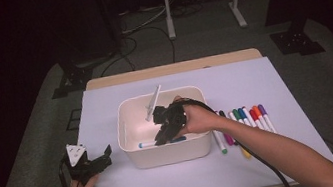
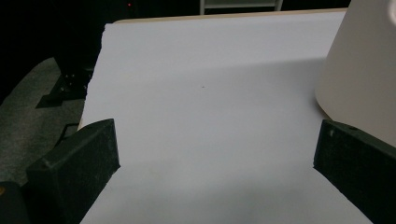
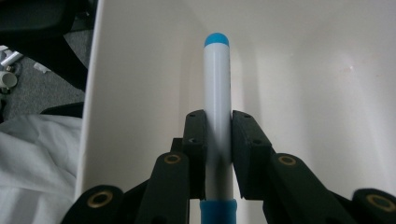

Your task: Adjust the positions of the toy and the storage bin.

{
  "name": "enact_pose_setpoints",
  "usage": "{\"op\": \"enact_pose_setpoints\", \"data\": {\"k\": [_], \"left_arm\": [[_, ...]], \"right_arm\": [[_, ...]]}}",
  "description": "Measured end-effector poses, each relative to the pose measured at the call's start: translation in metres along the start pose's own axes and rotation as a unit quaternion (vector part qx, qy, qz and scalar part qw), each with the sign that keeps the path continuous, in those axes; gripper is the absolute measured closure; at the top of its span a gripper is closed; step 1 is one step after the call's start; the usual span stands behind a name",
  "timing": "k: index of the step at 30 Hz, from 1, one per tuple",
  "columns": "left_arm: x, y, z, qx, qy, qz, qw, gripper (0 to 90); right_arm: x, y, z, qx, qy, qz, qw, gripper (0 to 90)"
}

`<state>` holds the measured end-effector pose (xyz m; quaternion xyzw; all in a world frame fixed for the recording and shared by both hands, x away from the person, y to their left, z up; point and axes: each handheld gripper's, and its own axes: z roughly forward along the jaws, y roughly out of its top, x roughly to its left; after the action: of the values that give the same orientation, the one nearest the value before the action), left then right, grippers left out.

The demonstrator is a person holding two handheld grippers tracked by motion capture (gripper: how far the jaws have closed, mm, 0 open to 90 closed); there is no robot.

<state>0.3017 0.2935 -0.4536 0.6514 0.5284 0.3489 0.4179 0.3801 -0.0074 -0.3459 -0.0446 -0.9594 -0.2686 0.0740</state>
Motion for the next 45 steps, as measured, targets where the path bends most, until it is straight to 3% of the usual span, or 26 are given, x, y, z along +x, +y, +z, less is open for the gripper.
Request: {"op": "enact_pose_setpoints", "data": {"k": [7, 10, 11, 13, 16, 19, 20, 21, 22, 25, 27, 28, 33, 39, 41, 42, 43, 44, 45], "left_arm": [[0.000, 0.000, 0.000, -0.001, 0.000, 0.000, 1.0000, 0.0], [0.000, 0.000, 0.000, -0.002, 0.000, -0.001, 1.0000, 0.0], [0.000, 0.000, 0.000, -0.002, 0.000, 0.000, 1.0000, 0.0], [0.000, 0.000, 0.000, -0.002, 0.000, -0.001, 1.0000, 0.0], [0.000, 0.000, 0.000, -0.003, 0.000, -0.001, 1.0000, 0.0], [0.000, 0.000, 0.000, -0.002, -0.001, -0.002, 1.0000, 0.0], [0.000, 0.000, 0.000, -0.002, -0.001, -0.002, 1.0000, 0.0], [0.000, 0.000, 0.000, -0.002, 0.000, -0.001, 1.0000, 0.0], [0.000, 0.000, 0.000, -0.002, 0.000, -0.001, 1.0000, 0.0], [0.000, 0.000, 0.000, -0.002, 0.000, 0.001, 1.0000, 0.0], [-0.001, 0.000, 0.000, -0.003, 0.000, 0.001, 1.0000, 0.0], [-0.001, 0.000, 0.000, -0.003, 0.000, 0.001, 1.0000, 0.0], [-0.001, 0.000, 0.000, -0.002, 0.001, 0.003, 1.0000, 0.0], [-0.001, 0.000, 0.000, -0.003, 0.002, 0.002, 1.0000, 0.0], [-0.001, 0.000, 0.000, -0.003, 0.002, 0.002, 1.0000, 0.0], [-0.001, 0.000, 0.000, -0.003, 0.002, 0.002, 1.0000, 0.0], [-0.001, 0.000, 0.000, -0.001, 0.003, 0.002, 1.0000, 0.0], [-0.001, 0.000, 0.000, -0.002, 0.003, 0.001, 1.0000, 0.0], [0.000, 0.000, 0.000, 0.000, 0.004, 0.001, 1.0000, 0.0]], "right_arm": [[0.000, 0.000, 0.008, 0.029, -0.002, 0.000, 0.9996, 75.3], [0.000, 0.000, 0.009, 0.033, 0.001, 0.002, 0.9995, 74.3], [0.000, 0.001, 0.009, 0.032, 0.000, 0.004, 0.9995, 68.9], [0.000, 0.001, 0.008, 0.033, 0.000, 0.005, 0.9994, 67.1], [0.001, 0.000, 0.003, 0.029, -0.012, 0.006, 0.9995, 68.1], [0.003, -0.004, -0.020, -0.001, -0.023, 0.014, 0.9996, 67.5], [0.003, -0.004, -0.020, -0.001, -0.023, 0.014, 0.9996, 67.5], [0.006, -0.010, -0.039, -0.025, -0.033, 0.015, 0.9990, 66.6], [0.006, -0.010, -0.039, -0.025, -0.033, 0.015, 0.9990, 66.6], [0.012, -0.021, -0.065, -0.061, -0.047, 0.023, 0.9968, 65.0], [0.017, -0.044, -0.093, -0.098, -0.066, 0.042, 0.9921, 63.5], [0.017, -0.044, -0.093, -0.098, -0.066, 0.042, 0.9921, 63.5], [0.023, -0.099, -0.131, -0.134, -0.112, 0.079, 0.9815, 59.9], [0.023, -0.178, -0.154, -0.161, -0.156, 0.157, 0.9619, 58.1], [0.019, -0.216, -0.153, -0.159, -0.176, 0.195, 0.9516, 57.6], [0.019, -0.216, -0.153, -0.159, -0.176, 0.195, 0.9516, 57.6], [0.016, -0.238, -0.149, -0.155, -0.190, 0.219, 0.9444, 57.4], [0.016, -0.238, -0.149, -0.155, -0.190, 0.219, 0.9444, 57.4], [0.011, -0.260, -0.143, -0.146, -0.203, 0.245, 0.9366, 57.4]]}}
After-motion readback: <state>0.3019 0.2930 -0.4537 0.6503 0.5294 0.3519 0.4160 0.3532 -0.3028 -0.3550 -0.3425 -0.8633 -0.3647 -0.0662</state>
